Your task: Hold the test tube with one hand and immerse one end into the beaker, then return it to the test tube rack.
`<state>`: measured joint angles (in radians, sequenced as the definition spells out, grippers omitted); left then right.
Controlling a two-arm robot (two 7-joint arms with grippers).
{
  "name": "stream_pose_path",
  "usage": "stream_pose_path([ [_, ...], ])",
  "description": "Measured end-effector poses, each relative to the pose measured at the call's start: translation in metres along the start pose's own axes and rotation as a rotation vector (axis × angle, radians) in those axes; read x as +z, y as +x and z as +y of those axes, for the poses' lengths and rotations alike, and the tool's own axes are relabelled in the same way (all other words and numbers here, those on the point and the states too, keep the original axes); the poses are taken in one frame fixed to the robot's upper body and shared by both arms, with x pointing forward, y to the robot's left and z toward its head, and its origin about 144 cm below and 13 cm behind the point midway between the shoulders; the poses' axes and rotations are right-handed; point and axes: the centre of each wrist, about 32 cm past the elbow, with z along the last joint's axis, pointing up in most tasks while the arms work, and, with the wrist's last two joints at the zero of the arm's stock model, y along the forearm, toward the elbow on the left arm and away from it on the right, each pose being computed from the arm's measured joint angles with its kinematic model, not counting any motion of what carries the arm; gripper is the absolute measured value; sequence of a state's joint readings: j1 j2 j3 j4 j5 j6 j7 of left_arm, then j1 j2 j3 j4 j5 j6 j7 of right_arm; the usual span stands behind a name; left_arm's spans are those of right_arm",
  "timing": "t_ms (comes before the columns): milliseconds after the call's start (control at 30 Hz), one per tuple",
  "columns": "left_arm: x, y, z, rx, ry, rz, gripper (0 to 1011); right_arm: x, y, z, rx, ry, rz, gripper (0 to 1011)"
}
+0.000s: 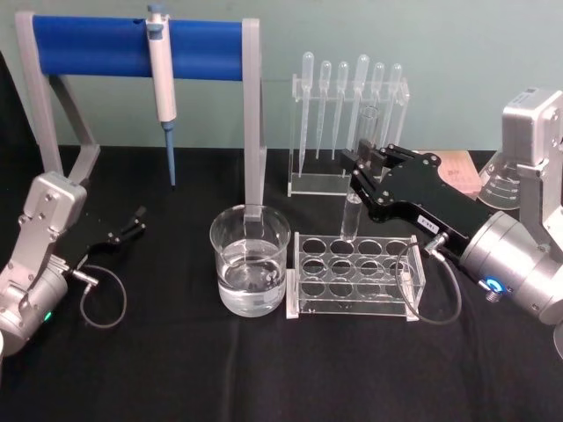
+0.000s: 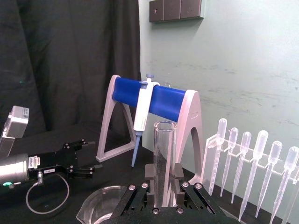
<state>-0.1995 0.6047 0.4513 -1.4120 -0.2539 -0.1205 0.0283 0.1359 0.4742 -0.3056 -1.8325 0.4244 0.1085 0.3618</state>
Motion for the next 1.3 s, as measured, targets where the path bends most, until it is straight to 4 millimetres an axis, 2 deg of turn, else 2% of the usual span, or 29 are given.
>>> stream_pose_path([
  [1300, 0.0, 0.0, 0.0, 0.0, 0.0, 0.0, 1000, -0.0008, 0.0002, 0.0, 0.003, -0.003, -0.003, 225],
])
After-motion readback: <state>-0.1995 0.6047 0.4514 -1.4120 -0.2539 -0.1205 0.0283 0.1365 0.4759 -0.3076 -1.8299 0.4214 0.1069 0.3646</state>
